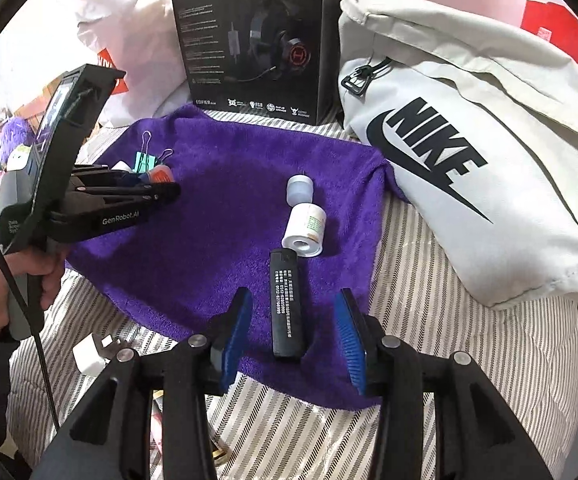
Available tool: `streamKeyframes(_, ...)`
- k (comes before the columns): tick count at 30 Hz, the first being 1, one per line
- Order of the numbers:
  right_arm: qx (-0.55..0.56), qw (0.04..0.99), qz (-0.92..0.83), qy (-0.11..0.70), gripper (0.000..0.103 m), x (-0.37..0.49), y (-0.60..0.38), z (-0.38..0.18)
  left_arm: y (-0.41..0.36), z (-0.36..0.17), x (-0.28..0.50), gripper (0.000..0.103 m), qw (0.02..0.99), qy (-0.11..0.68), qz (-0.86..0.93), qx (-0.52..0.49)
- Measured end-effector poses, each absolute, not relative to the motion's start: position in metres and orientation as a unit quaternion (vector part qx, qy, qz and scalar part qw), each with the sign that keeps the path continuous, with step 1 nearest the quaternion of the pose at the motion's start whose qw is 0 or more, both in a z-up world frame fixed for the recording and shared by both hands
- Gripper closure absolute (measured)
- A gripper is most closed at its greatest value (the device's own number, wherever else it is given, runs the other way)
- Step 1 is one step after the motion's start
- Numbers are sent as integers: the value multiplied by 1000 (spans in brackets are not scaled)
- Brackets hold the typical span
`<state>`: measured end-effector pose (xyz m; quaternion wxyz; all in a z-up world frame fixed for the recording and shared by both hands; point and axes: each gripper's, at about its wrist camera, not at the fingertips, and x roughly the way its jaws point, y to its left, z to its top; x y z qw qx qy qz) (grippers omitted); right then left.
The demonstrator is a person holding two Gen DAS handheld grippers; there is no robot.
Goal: Organize rigid objects
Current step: 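Lower the pink-capped tube beside the deodorant while the right tool sets the black tube beside the jar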
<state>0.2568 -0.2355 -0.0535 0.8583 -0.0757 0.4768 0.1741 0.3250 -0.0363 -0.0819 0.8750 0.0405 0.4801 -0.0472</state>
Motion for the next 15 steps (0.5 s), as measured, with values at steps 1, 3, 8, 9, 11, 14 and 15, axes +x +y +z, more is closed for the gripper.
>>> streamKeyframes(1, -73, 859, 173, 476, 60, 256, -237, -52, -36, -82, 324, 80, 875, 480, -47, 40)
streamKeyframes(3, -70, 860, 173, 474, 60, 253, -239, -50, -37, -82, 325, 80, 876, 479, -47, 42)
streamKeyframes(8, -70, 861, 170, 474, 60, 248, -242, -49, -38, -81, 320, 80, 876, 478, -40, 44)
streamKeyframes(9, -69, 861, 169, 474, 60, 247, -244, -48, -38, -81, 319, 79, 876, 478, -39, 44)
streamKeyframes(11, -65, 862, 166, 475, 60, 245, -247, -47, -37, -80, 316, 76, 876, 480, -37, 42)
streamKeyframes(14, -58, 864, 161, 473, 60, 241, -253, -43, -35, -79, 312, 68, 874, 483, -35, 42)
streamKeyframes(15, -56, 865, 159, 473, 60, 240, -255, -42, -35, -79, 309, 61, 873, 485, -35, 43)
